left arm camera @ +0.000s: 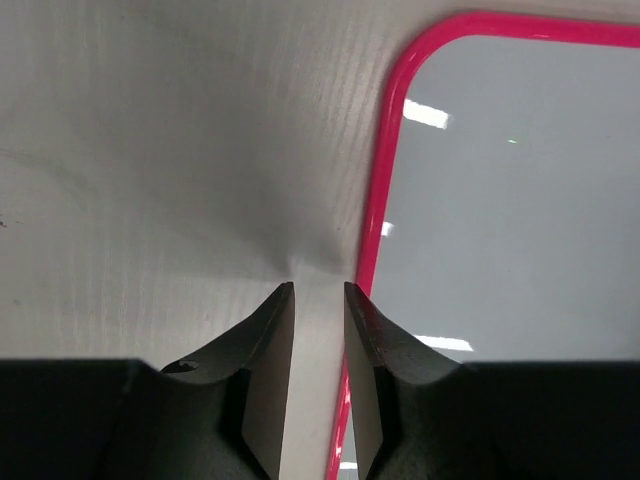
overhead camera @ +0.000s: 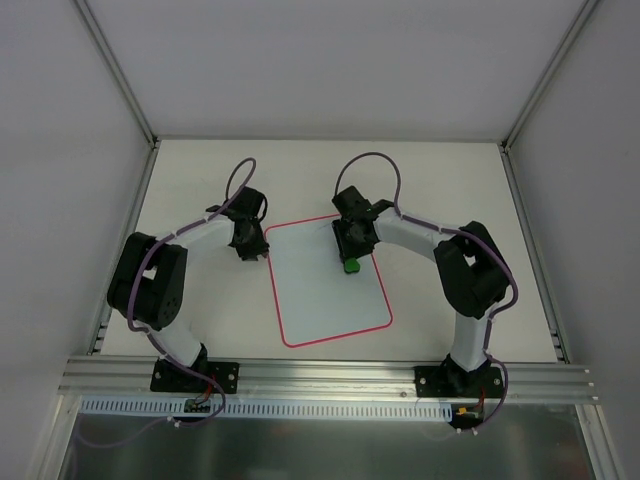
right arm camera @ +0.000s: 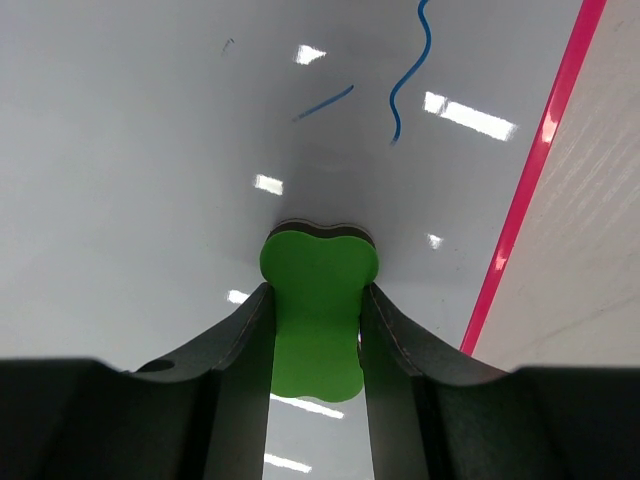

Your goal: Erase the whiteboard

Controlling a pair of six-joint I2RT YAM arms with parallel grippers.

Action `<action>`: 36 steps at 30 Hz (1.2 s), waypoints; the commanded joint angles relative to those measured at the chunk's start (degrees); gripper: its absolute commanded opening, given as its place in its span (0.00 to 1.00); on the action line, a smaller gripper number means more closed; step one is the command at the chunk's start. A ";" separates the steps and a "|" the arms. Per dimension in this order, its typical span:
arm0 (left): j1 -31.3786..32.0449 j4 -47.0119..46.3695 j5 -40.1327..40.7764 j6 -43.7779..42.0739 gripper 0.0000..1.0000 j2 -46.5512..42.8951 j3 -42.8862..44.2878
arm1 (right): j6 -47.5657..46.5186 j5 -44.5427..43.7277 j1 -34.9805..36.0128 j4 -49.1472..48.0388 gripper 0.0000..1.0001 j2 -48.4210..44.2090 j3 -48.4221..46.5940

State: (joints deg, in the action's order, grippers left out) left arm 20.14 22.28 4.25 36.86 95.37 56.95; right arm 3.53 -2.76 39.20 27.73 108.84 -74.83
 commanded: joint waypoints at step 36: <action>-0.28 -2.51 -3.02 -1.00 0.06 6.40 2.12 | -0.10 -2.95 -0.62 -0.48 0.00 2.52 -4.71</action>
State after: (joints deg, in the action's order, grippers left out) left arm 20.12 19.51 0.67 36.62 99.88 59.37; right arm 3.44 -3.53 39.09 27.66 110.67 -76.86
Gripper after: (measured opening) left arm 0.078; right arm 0.386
